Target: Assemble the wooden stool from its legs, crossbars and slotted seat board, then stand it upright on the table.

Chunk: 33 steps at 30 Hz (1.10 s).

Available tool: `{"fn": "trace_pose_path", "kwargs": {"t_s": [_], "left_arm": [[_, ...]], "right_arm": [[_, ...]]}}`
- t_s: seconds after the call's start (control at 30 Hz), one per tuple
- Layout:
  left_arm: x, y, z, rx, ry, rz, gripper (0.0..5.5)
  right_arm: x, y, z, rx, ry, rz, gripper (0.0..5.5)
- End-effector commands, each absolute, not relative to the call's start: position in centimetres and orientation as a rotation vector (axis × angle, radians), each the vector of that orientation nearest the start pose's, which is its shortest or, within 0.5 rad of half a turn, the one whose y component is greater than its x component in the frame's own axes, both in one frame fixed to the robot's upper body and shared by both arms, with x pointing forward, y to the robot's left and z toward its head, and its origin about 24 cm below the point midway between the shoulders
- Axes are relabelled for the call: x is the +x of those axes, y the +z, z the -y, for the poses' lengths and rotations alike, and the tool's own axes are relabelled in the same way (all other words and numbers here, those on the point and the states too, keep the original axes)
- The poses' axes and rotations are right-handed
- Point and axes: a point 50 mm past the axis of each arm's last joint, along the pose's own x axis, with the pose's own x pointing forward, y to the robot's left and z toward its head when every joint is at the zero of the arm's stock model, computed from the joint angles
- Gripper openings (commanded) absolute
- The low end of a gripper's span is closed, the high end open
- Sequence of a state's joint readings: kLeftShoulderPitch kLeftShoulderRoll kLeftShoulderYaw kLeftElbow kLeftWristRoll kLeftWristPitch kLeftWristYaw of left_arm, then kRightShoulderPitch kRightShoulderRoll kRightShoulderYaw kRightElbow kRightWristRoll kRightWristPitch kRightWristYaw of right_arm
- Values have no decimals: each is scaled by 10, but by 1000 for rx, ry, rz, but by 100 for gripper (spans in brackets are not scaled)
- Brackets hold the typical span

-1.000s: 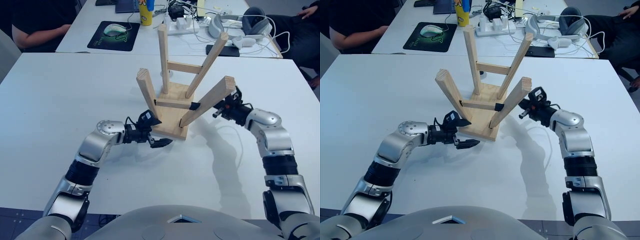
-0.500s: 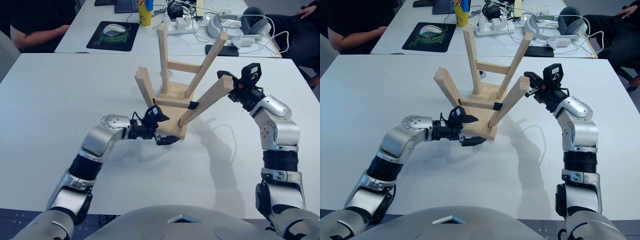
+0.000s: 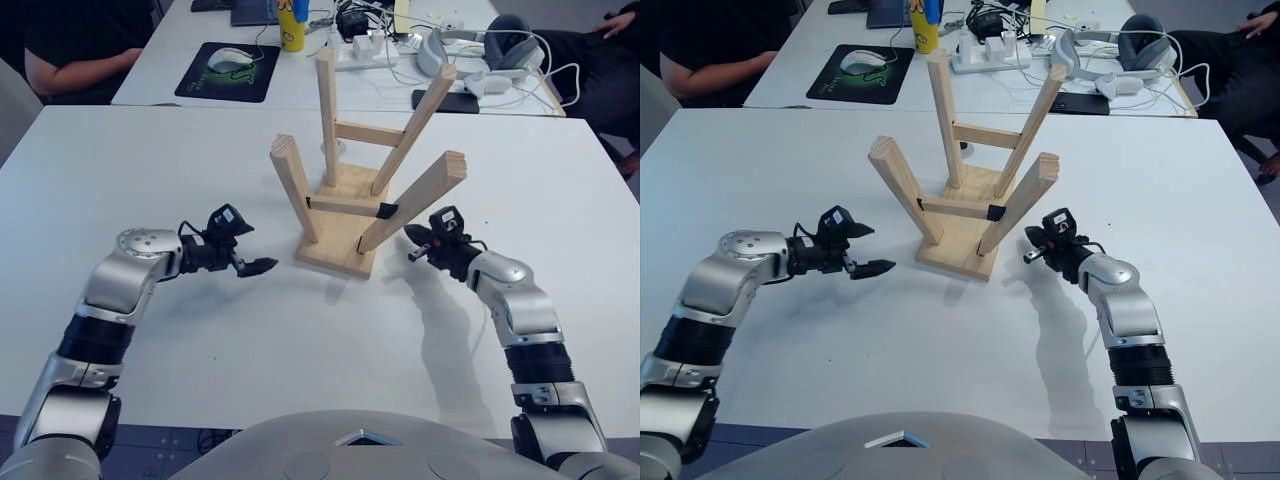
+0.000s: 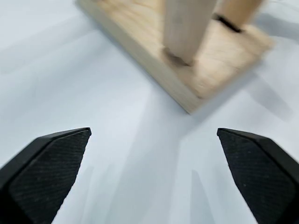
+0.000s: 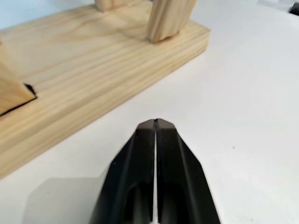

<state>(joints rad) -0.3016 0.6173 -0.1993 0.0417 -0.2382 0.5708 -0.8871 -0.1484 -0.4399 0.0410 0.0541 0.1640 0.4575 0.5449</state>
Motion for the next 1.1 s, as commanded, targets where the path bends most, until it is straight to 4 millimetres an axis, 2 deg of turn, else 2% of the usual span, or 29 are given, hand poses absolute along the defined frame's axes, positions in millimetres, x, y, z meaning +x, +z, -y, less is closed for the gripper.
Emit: {"fn": "trace_pose_path", "kwargs": {"t_s": [0.03, 0.17, 0.27, 0.4, 0.57, 0.63, 0.8, 0.97, 1.1], "left_arm": [[283, 48, -172, 259, -977, -570, 500], [283, 34, -156, 275, -1056, -603, 465], [286, 32, -148, 272, -1089, -597, 419], [281, 40, -130, 228, -1167, -569, 360], [272, 54, -110, 199, -1258, -541, 360], [270, 59, -108, 205, -1263, -535, 328], [279, 57, -126, 347, -1161, -538, 255], [277, 62, -153, 280, -1077, -525, 171], [279, 77, -170, 221, -1005, -457, 108]], "right_arm": [[274, 35, 197, -220, 530, -474, 1], [280, 38, 192, -232, 556, -473, 0], [283, 41, 188, -236, 586, -471, 0], [287, 41, 189, -251, 614, -485, 0], [294, 45, 195, -256, 597, -474, 0], [297, 47, 198, -252, 576, -462, 0], [296, 48, 203, -240, 543, -448, 0], [289, 41, 204, -251, 548, -479, 0], [292, 42, 223, -283, 432, -461, 0]]}}
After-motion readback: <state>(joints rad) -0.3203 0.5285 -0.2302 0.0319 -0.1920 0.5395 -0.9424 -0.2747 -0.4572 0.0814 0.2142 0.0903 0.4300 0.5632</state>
